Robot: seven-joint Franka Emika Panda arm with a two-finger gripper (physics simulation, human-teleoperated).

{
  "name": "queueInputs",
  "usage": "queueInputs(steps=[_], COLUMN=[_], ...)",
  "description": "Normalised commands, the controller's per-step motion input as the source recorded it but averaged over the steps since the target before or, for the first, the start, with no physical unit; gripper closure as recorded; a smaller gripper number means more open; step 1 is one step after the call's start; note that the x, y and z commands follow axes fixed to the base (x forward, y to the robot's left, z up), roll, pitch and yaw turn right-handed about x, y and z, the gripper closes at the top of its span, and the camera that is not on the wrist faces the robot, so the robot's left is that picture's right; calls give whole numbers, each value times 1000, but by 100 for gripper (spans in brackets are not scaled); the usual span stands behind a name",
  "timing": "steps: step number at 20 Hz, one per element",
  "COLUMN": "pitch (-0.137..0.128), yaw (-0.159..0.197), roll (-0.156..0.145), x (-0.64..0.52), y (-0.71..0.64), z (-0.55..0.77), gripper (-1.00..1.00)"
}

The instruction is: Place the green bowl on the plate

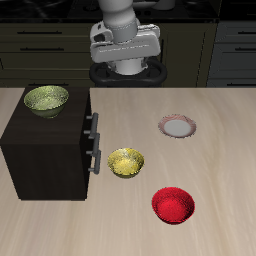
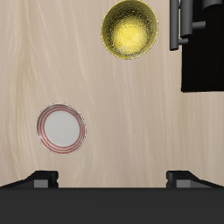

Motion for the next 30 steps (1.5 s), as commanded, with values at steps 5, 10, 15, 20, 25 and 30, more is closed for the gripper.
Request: queueInputs(steps=[5, 10, 15, 20, 25, 30], pitch=[-7, -6, 1, -33, -16, 5], yaw=[17, 8, -28, 18, 12, -14], roll=[-12, 5, -40, -55, -62, -33], x=[88, 129, 198, 152, 138, 118], y=[-149, -241, -432, -386, -354, -306], z=[105, 164, 114, 85, 65, 28], gripper=[-100, -100, -100, -100, -100, -100])
